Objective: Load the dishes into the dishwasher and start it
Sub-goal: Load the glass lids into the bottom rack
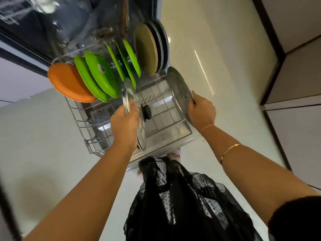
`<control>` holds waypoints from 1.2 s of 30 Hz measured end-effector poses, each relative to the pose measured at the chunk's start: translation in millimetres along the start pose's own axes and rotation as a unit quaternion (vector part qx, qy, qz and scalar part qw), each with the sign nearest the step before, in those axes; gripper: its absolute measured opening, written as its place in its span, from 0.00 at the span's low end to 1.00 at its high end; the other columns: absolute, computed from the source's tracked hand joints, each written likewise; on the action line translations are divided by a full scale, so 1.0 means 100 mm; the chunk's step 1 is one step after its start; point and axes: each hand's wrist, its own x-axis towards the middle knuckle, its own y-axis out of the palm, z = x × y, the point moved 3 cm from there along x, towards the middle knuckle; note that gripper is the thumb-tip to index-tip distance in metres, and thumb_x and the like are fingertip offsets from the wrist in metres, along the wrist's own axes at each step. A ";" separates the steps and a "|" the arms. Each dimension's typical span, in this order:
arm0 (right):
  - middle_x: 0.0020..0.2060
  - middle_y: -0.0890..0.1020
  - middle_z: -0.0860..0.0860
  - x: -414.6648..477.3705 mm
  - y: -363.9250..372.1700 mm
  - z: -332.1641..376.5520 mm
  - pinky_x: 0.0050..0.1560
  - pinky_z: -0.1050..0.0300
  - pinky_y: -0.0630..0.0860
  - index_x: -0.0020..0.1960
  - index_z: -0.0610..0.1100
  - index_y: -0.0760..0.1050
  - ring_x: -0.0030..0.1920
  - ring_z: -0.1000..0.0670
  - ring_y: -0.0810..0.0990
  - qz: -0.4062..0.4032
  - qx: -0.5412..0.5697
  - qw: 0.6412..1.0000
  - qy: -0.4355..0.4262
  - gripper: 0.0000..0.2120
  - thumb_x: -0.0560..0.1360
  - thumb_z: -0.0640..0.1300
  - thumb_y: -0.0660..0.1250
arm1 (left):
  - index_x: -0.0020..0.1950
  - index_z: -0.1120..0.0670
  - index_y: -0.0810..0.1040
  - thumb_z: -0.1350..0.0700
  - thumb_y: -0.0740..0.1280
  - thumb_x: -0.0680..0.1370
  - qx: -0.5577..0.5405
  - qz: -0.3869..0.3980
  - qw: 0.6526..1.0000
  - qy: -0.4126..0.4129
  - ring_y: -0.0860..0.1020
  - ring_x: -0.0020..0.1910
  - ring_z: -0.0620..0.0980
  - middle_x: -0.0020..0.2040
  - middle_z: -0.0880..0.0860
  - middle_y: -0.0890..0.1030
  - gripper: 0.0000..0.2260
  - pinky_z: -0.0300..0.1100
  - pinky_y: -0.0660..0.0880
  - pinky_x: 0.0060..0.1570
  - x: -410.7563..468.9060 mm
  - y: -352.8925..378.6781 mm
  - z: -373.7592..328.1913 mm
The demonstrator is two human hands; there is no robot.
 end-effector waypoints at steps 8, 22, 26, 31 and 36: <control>0.44 0.82 0.47 0.05 0.38 -0.20 0.49 0.49 0.78 0.67 0.47 0.72 0.42 0.46 0.79 -0.066 0.019 0.998 -0.009 0.17 0.80 0.44 0.54 | 0.43 0.45 0.77 0.60 0.66 0.78 -0.010 0.012 1.000 -0.001 0.77 0.36 0.40 0.38 0.44 0.79 0.10 0.37 0.76 0.43 0.22 0.12 0.40; 0.48 0.80 0.47 0.66 0.66 -0.23 0.47 0.57 0.75 0.66 0.47 0.73 0.44 0.49 0.77 0.061 0.046 0.994 0.076 0.17 0.80 0.45 0.56 | 0.53 0.50 0.77 0.63 0.65 0.78 -0.083 0.031 0.996 -0.002 0.79 0.42 0.41 0.42 0.46 0.80 0.09 0.38 0.78 0.49 0.22 0.25 0.32; 0.45 0.76 0.50 0.78 0.57 -0.32 0.45 0.59 0.70 0.62 0.45 0.75 0.45 0.48 0.76 0.070 0.059 0.989 0.115 0.14 0.80 0.43 0.56 | 0.57 0.53 0.77 0.64 0.65 0.77 -0.091 0.029 0.995 -0.009 0.80 0.47 0.44 0.45 0.48 0.81 0.10 0.43 0.78 0.53 0.25 0.27 0.30; 0.47 0.77 0.49 0.83 0.51 -0.35 0.48 0.60 0.71 0.62 0.44 0.75 0.45 0.49 0.74 0.120 0.054 0.988 0.075 0.13 0.79 0.44 0.59 | 0.59 0.55 0.76 0.64 0.65 0.77 -0.103 0.016 0.994 -0.025 0.80 0.54 0.48 0.56 0.52 0.81 0.12 0.47 0.77 0.57 0.30 0.29 0.35; 0.61 0.75 0.45 0.76 0.58 -0.36 0.57 0.56 0.73 0.70 0.43 0.63 0.58 0.45 0.76 0.094 0.106 0.988 0.058 0.25 0.76 0.46 0.66 | 0.61 0.56 0.75 0.65 0.63 0.78 -0.120 0.035 0.992 -0.027 0.80 0.56 0.49 0.59 0.54 0.80 0.13 0.47 0.77 0.56 0.38 0.33 0.38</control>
